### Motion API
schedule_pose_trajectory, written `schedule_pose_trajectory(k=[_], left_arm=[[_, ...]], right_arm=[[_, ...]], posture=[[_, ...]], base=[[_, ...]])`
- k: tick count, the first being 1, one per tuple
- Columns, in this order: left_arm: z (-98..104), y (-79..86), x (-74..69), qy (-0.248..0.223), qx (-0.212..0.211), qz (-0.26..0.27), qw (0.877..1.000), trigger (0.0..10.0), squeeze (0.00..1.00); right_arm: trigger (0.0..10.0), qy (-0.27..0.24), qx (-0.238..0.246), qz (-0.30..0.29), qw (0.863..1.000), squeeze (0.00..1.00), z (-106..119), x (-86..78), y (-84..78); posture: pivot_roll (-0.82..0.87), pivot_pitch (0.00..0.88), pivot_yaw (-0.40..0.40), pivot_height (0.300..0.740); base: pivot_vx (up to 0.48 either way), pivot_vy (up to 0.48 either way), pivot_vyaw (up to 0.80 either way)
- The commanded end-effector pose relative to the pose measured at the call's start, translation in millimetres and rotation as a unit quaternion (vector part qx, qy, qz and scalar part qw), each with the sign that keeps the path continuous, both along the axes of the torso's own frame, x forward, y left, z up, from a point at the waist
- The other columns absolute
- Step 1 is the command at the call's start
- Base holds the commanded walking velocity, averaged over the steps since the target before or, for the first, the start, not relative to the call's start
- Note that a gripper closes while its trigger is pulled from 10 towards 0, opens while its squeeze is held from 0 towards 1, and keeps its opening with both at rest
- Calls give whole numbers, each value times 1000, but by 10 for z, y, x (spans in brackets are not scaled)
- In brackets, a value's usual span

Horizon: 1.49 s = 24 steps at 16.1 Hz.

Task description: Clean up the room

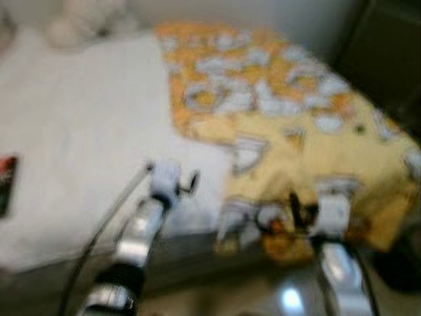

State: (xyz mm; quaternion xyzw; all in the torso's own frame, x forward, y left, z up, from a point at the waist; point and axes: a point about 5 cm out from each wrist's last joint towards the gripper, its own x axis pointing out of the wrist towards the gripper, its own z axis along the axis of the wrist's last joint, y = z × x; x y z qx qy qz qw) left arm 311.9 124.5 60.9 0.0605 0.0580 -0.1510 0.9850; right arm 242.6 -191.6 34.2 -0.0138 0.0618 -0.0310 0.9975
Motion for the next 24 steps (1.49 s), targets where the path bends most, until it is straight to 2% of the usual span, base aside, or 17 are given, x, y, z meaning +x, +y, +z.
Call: schedule_pose_trajectory(k=[1,2,5,7,11,15,17,18,19,21,23,24], left_arm=[[104,75,87,-23,10,27,999,10000,0],[152,66,88,-35,0,52,998,10000,0],[160,17,54,-40,-22,69,997,10000,0],[175,10,77,-46,-20,76,996,10000,0],[188,19,70,-48,-10,66,997,10000,0],[238,25,159,-40,-35,80,995,10000,0],[216,39,157,-32,-43,85,995,10000,0],[204,23,137,-33,-40,81,995,10000,0],[205,11,131,-35,-37,77,996,10000,0],[229,-104,68,-61,-12,29,998,10000,0],[219,-157,44,-55,-48,19,997,10000,0],[230,-184,65,-55,-48,17,997,10000,0]], right_arm=[[10000,-14,0,11,1000,0,36,36,44],[10000,-30,-7,34,999,0,93,90,104],[10000,-39,2,34,999,0,164,174,99],[10000,-41,-8,36,998,0,167,198,79],[10000,-32,0,28,999,0,112,141,38],[10000,-43,49,7,998,0,105,147,53],[10000,-43,112,6,993,0,98,139,48],[10000,-42,102,-5,994,0,99,135,-31],[10000,-45,93,-3,995,0,104,135,-41],[10000,-44,75,0,996,0,104,124,-54],[10000,-45,65,0,997,0,109,134,-63],[10000,-50,68,2,996,0,137,156,-49]], posture=[[71,0,-48,740],[64,0,-41,740],[63,0,-38,740],[63,0,-36,740],[60,0,-34,740],[65,0,-30,740],[66,0,-30,740],[66,0,-25,740],[66,0,-25,740],[61,0,-25,740],[53,0,-21,740],[45,0,-18,740]], base=[[0,0,-788],[0,-416,0],[180,-401,0],[274,-392,366],[272,-392,620],[272,-392,594],[270,-394,628],[274,-390,675],[274,-390,675],[287,-381,309],[0,0,0],[0,-472,0]])
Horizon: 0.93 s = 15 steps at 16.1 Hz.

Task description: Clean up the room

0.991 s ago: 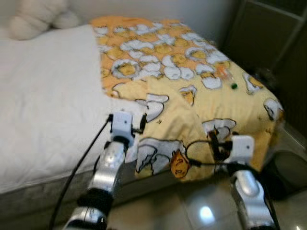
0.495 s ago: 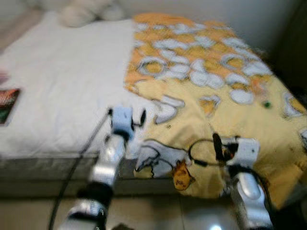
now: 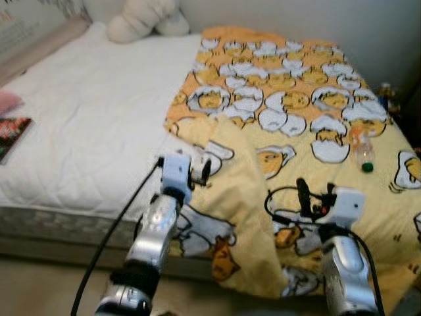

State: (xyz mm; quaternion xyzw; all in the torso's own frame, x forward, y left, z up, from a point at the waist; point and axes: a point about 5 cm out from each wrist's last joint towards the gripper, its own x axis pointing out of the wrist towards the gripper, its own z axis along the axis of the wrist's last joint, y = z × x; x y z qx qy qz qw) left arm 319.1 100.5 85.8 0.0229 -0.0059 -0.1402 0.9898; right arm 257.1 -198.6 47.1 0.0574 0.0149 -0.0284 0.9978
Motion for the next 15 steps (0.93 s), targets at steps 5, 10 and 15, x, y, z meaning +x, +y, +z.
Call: schedule_pose_trajectory(k=[5,10,15], left_arm=[[20,-10,64,-1,14,-23,1000,10000,0],[15,-73,103,4,12,-47,999,10000,0],[-230,269,-117,56,-48,14,997,10000,0]], right_arm=[[10000,-17,-11,12,1000,0,73,116,80],[10000,-28,-13,8,1000,0,109,147,92],[10000,-25,25,-31,999,0,79,-82,-83]], posture=[[13,0,12,740],[-9,0,25,740],[-28,0,32,740]], base=[[0,-469,0],[0,-469,0],[0,-281,0]])
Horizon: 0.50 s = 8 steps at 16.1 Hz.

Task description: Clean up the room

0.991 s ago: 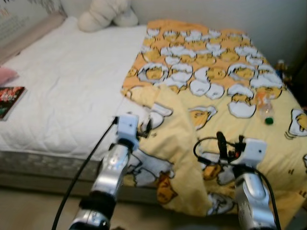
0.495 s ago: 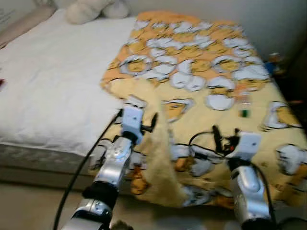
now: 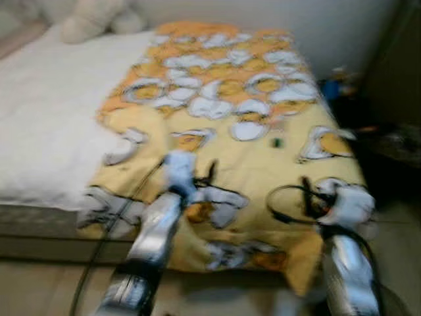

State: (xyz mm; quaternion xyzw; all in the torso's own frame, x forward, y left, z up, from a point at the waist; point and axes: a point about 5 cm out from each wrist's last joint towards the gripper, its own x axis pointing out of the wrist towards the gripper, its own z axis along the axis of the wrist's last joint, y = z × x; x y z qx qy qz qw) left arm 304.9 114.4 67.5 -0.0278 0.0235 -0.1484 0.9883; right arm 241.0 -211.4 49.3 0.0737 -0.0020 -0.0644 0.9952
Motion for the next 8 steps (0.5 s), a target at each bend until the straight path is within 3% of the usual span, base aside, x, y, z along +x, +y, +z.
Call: schedule_pose_trajectory(k=[1,2,4,5,7,8], left_arm=[[-73,217,-65,18,-3,27,999,10000,0],[-42,413,-299,3,16,29,999,10000,0],[88,367,-477,-21,29,-5,999,10000,0],[163,320,-480,-29,17,-6,999,10000,0],[230,321,-231,-37,28,36,998,10000,0],[238,322,-205,-40,33,37,998,10000,0]], right_arm=[[10000,-9,14,-1,1000,0,52,5,1],[10000,19,-35,29,999,0,-50,-246,-37],[10000,28,-78,88,993,0,-78,-392,12],[10000,31,-76,93,992,0,-71,-406,7],[10000,37,-46,66,996,0,-97,-300,-38],[10000,35,-38,60,997,0,-86,-263,-39]], posture=[[-26,0,29,740],[-9,0,17,740],[10,0,-2,740],[30,0,-14,740],[43,0,-26,740],[43,0,-28,740]], base=[[0,0,0],[0,0,0],[0,0,0],[330,0,0],[465,0,0],[465,0,0]])
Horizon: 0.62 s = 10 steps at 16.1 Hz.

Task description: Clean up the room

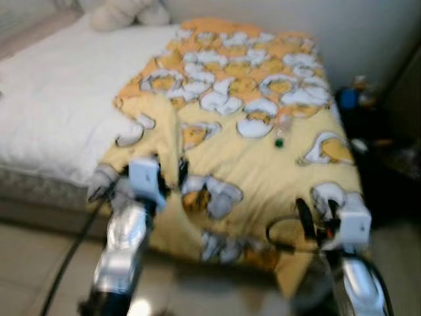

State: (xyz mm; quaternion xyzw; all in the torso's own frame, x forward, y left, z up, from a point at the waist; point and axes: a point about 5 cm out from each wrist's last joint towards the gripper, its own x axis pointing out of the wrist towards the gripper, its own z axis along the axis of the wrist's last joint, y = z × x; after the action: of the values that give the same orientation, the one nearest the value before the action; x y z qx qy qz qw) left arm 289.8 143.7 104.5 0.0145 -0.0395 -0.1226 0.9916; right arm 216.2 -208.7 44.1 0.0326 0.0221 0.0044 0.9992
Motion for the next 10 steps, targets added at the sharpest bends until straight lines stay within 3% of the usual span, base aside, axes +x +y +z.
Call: schedule_pose_trajectory(k=[1,3,5,10], left_arm=[[-103,29,-24,25,9,9,1000,10000,0],[-65,-15,1,27,25,-13,999,10000,0],[-66,-54,46,25,30,-19,999,10000,0],[-46,-122,108,24,40,-42,998,10000,0]], right_arm=[[10000,6,8,-12,1000,0,2,50,-41],[10000,-3,22,7,1000,0,42,101,145],[10000,3,28,11,1000,0,11,104,226],[10000,-4,13,6,1000,0,62,147,185]], posture=[[44,0,-29,740],[42,0,-30,740],[35,0,-25,740],[18,0,-13,740]], base=[[465,0,0],[465,0,0],[465,0,0],[467,0,0]])
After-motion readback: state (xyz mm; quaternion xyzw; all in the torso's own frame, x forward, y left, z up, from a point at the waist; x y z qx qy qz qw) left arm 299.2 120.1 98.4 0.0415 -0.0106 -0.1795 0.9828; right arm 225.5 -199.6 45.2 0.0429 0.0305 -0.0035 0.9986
